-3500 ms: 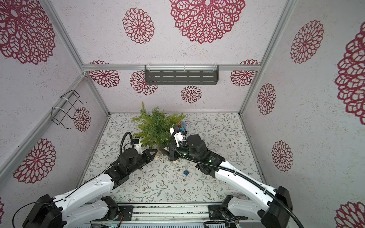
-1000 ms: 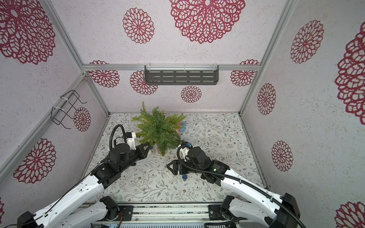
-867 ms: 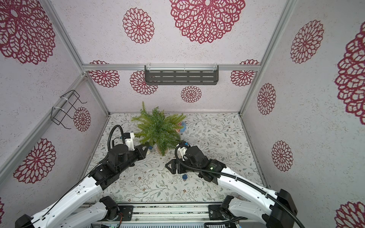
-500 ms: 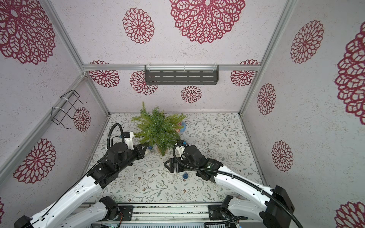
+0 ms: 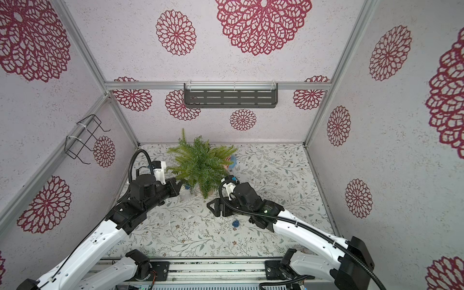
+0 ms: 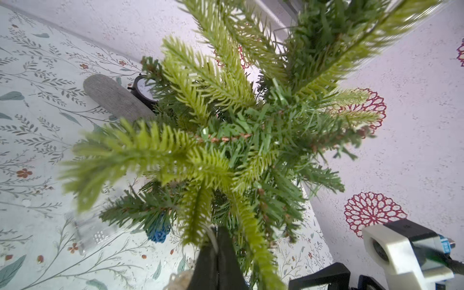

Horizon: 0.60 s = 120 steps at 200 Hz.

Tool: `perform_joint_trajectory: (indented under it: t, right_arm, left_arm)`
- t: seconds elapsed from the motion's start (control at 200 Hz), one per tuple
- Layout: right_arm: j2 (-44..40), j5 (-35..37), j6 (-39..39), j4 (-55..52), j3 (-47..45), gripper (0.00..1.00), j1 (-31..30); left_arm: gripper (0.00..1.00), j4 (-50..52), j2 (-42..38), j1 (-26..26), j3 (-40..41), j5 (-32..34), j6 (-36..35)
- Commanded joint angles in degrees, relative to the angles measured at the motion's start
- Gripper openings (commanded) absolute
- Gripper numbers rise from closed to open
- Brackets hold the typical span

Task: Remove string lights from the small christmas tree
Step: Remove the light string from the Christmas tree.

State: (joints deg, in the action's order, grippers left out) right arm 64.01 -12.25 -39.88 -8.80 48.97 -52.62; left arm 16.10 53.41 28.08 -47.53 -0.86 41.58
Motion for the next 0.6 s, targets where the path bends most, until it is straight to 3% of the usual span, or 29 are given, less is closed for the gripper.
perform_joint_trajectory:
  t: [0.0, 0.225, 0.595]
  right_arm:
    - [-1.1, 0.6, 1.8, 1.2, 1.7, 0.86, -0.2]
    - [-1.6, 0.9, 1.9, 1.4, 1.2, 0.86, -0.2]
    - [-2.0, 0.8, 2.1, 1.9, 0.8, 0.87, -0.2]
  left_arm:
    - [0.0, 0.3, 1.1, -0.6, -2.5, -2.0, -3.0]
    - [0.0, 2.0, 3.0, -1.6, -5.8, -2.3, -5.9]
    - [0.0, 4.5, 0.9, -4.2, -3.7, -2.1, -8.1]
